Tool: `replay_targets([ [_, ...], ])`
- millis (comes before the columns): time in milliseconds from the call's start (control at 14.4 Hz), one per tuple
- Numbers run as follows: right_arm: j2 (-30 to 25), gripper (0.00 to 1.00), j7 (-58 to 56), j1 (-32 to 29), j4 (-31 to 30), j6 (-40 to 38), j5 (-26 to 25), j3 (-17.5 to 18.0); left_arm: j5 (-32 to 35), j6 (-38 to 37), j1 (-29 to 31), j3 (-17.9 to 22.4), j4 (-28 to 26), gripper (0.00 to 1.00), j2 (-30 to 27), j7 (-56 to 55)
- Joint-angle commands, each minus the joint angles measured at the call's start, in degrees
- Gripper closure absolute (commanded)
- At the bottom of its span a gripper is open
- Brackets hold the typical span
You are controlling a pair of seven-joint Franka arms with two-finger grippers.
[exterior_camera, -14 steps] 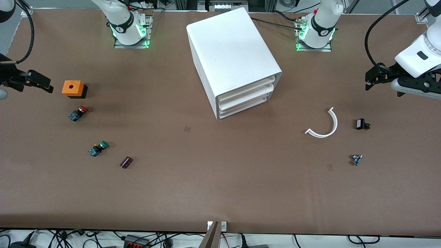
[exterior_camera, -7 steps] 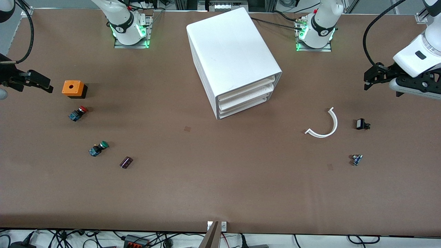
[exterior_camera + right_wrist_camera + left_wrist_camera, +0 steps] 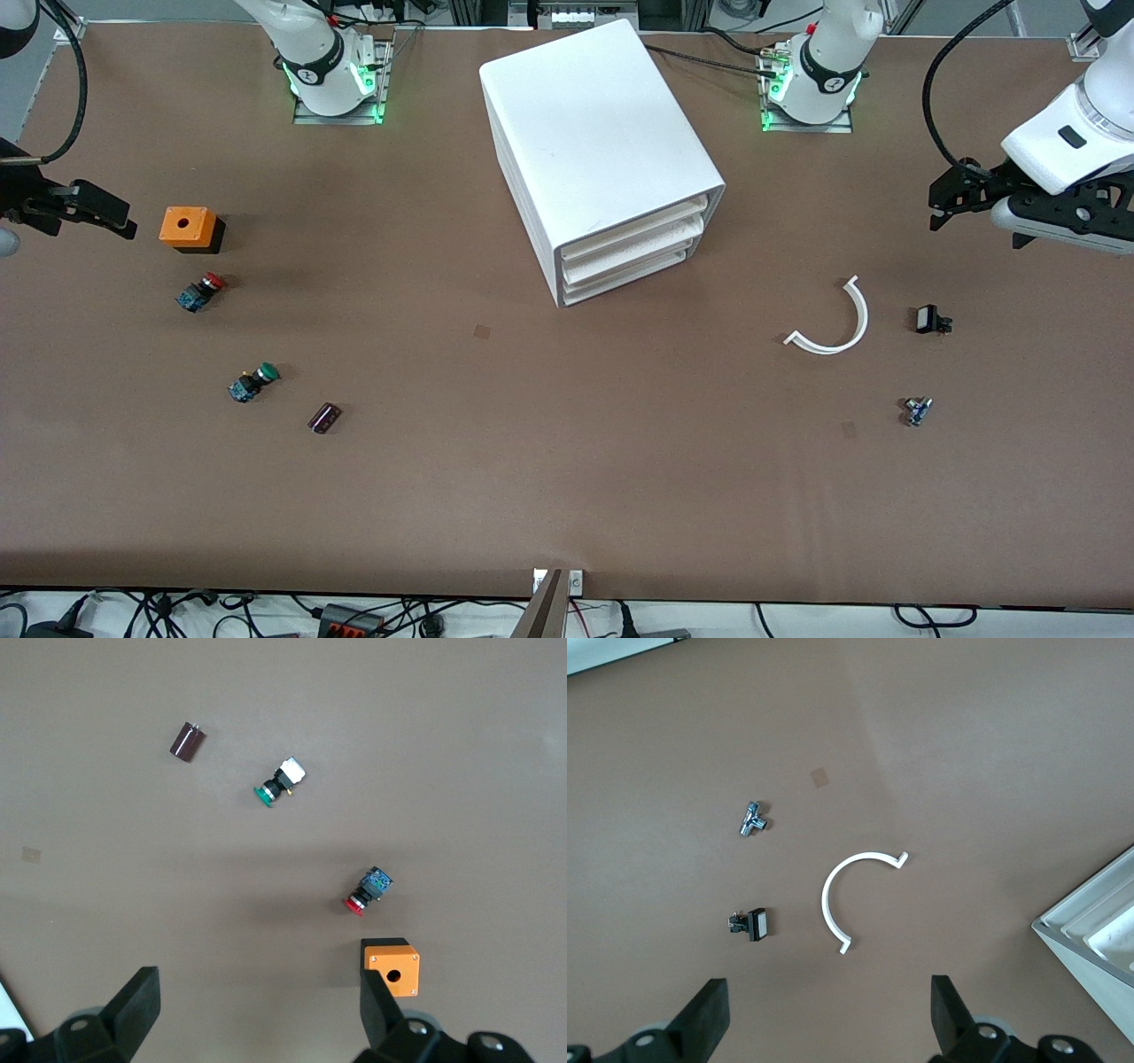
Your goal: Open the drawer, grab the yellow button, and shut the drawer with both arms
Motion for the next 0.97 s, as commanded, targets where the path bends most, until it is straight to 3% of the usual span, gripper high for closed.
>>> replay_targets([
  [0,-0.5,0.00,0.7,-0.1,-0.9,0.1,-0.9,0.1,-0.8,-1.3,0.2,-0.2,1.6,0.00,0.6,-3.2],
  [556,1.8,0.00,1.2,3.2,-0.4,0.1,-0.1,0.2,-1.7,-6.9,-0.8,-0.6,3.9,0.00,3.3,-5.8],
  [764,2.8,0.00,8.4,6.6,0.0,1.0,-0.1,0.2,-9.8,-13.0,-0.7,-0.6,4.6,0.00,4.6,-5.6],
  [903,4.4,0.00,15.1,9.4,1.4,0.9,-0.1,0.2,-14.8,-20.9,-0.9,-0.6,4.8,0.00,5.9,-5.1],
])
